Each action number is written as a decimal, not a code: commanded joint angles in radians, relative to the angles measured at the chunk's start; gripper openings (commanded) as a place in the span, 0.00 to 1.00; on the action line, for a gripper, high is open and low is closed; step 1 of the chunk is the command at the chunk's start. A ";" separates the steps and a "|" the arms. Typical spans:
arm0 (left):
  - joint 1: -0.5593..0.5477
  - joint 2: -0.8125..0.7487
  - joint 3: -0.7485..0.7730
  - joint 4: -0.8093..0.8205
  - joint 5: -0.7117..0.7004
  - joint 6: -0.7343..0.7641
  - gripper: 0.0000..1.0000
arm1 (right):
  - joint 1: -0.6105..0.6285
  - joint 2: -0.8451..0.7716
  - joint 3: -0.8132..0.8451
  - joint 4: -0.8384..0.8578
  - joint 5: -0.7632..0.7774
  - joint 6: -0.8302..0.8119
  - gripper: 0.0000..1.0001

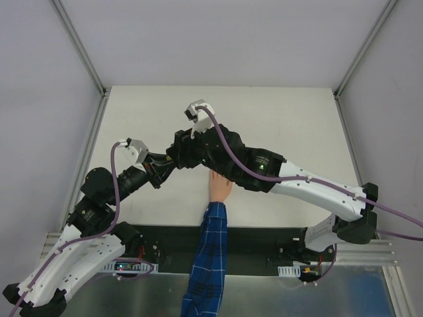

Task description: Paint the nails

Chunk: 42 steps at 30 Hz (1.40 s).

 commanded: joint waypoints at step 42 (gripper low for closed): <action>-0.004 -0.055 0.071 0.020 0.222 -0.002 0.00 | -0.067 -0.282 -0.194 0.112 -0.433 -0.162 0.82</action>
